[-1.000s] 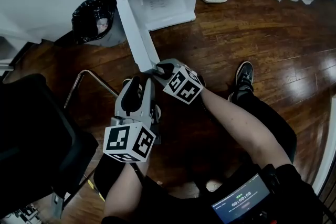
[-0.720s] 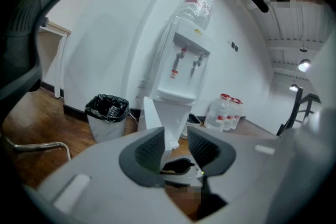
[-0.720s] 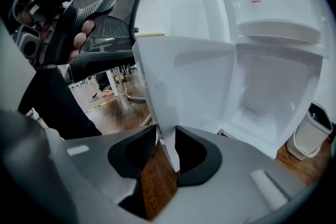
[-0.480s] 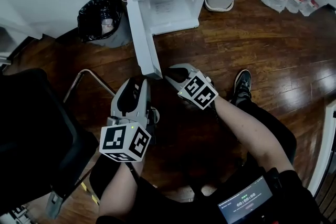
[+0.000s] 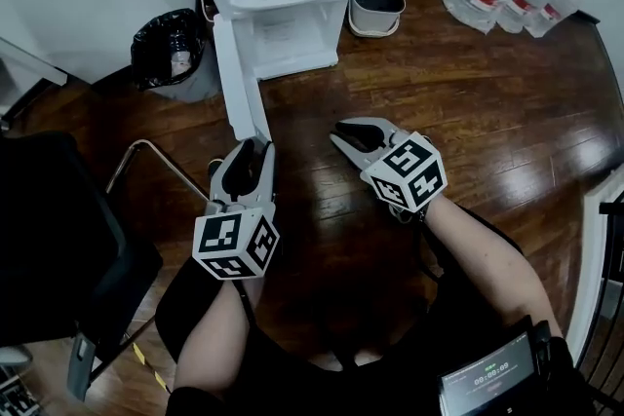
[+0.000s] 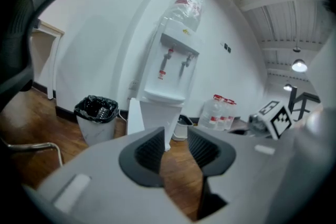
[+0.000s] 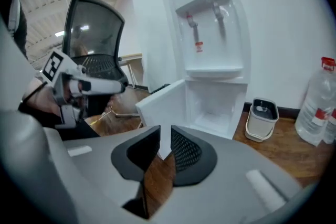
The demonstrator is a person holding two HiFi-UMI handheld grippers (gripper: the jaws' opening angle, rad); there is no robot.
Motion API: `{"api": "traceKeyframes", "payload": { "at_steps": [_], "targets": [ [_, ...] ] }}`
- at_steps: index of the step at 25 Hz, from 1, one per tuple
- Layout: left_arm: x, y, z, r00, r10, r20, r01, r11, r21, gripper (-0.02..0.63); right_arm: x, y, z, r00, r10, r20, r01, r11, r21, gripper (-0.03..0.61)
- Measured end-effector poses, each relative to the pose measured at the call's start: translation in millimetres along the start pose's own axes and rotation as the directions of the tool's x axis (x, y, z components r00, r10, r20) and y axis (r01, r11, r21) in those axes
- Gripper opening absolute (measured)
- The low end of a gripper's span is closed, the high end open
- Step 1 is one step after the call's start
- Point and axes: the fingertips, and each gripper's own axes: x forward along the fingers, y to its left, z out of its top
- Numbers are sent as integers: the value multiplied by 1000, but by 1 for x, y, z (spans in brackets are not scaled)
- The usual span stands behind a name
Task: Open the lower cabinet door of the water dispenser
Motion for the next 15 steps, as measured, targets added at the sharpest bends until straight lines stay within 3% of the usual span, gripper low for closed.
{"api": "traceKeyframes", "payload": {
  "at_steps": [3, 8, 11, 15],
  "targets": [
    [1, 6, -10, 999, 34, -11, -34, 999, 6, 156, -46, 5, 25, 993, -54, 108, 48, 997, 54, 64],
    [1, 24, -30, 993, 110, -32, -109, 993, 41, 156, -84, 3, 37, 956, -165, 241, 147, 985, 92, 55],
    [7, 44, -52, 983, 169, -68, -164, 983, 83, 156, -83, -3, 45, 947, -165, 274, 135, 983, 124, 51],
    [17, 59, -78, 972, 195, -131, -179, 976, 123, 186, -79, -9, 67, 936, -135, 325, 94, 986, 141, 37]
  ]
}}
